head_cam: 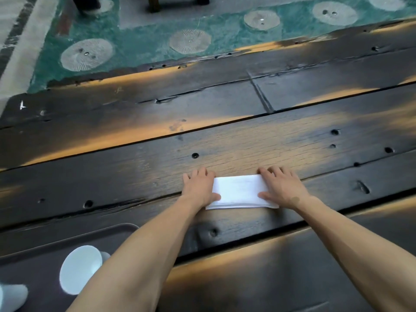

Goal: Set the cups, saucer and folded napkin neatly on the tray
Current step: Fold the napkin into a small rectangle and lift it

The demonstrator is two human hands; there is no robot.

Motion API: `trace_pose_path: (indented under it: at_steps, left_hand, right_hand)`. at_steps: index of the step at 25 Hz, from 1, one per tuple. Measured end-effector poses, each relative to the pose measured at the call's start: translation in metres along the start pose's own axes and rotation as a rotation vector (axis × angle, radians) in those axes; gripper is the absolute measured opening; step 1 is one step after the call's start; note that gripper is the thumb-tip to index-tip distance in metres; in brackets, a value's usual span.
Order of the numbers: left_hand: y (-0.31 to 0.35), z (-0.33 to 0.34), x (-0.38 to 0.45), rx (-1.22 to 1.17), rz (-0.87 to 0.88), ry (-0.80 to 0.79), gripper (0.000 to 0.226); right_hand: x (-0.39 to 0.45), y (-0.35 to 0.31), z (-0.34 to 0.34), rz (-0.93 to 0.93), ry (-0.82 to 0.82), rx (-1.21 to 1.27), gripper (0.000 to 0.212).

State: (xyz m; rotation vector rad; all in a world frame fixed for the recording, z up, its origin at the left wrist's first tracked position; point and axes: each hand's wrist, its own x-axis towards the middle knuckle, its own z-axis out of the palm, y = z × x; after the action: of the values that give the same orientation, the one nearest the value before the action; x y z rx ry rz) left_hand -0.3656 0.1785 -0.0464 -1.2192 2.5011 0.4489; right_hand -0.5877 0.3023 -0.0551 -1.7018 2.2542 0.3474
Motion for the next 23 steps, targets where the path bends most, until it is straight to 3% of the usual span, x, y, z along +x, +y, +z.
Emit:
trace_pose_path:
  at_steps: [4,8,14,18,23]
  left_hand:
    - [0.009,-0.007,0.005,0.025,-0.061,-0.045,0.051]
    - [0.002,-0.006,-0.011,-0.158,-0.149,-0.038,0.021]
    - [0.003,-0.010,-0.070,-0.215,-0.165,-0.018,0.027]
    - [-0.008,-0.021,-0.119,-0.315,-0.202,0.037,0.021]
    - [-0.032,-0.023,-0.182,-0.449,-0.236,0.081,0.038]
  right_hand:
    - [0.003,-0.001,-0.013,0.095,-0.044,0.129,0.055]
    - [-0.011,0.001,-0.017,0.207,-0.089,0.389,0.027]
    - [-0.059,-0.019,-0.027,0.177,-0.029,0.273,0.021]
    - [-0.089,-0.034,-0.045,0.138,0.020,0.346,0.015]
    - [-0.128,-0.069,-0.060,0.068,-0.014,0.419,0.015]
